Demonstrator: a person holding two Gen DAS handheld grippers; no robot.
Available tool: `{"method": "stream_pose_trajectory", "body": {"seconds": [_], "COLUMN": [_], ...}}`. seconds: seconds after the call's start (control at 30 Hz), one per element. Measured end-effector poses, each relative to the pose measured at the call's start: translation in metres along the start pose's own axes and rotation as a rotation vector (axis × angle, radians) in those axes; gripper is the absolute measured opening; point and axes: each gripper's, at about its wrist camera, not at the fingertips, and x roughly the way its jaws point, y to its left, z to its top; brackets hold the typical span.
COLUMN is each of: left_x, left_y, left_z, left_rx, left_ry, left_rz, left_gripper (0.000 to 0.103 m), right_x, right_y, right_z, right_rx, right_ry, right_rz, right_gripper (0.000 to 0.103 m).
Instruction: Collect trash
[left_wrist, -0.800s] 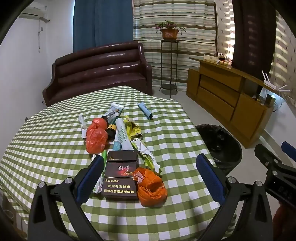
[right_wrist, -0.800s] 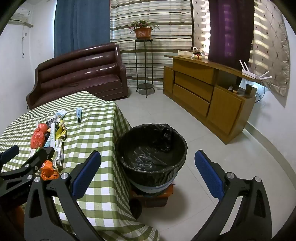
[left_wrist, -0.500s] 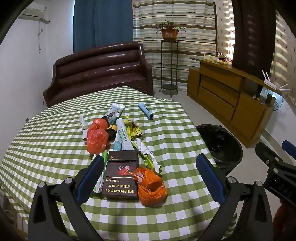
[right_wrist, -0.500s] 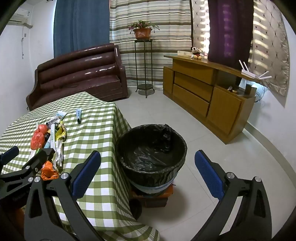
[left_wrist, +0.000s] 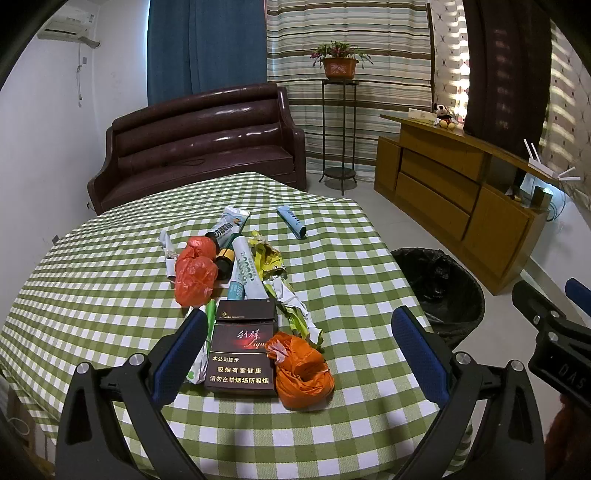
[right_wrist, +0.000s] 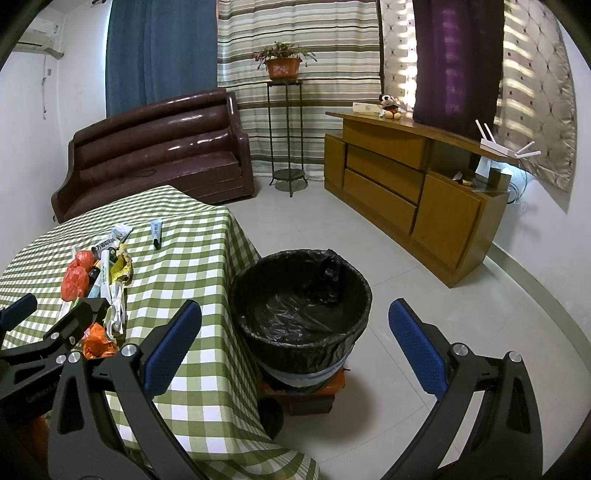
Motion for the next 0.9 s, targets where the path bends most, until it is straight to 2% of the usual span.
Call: {"method": "stream_pose_trajectory", "body": {"seconds": [0.9], "left_x": [-0.0002], "left_y": [0.0001], "left_z": [-0.0013], "left_rx": [0.000], "left_ry": [0.014], "left_rz": [0.005], "left_gripper": [0.097], "right_x": [0.0002], "right_y": [-0.0011], "right_z": [-0.0005], "right_rx": [0.002], "right_ry": [0.000], "right_rz": [0.004], "right_gripper": [0.099]}}
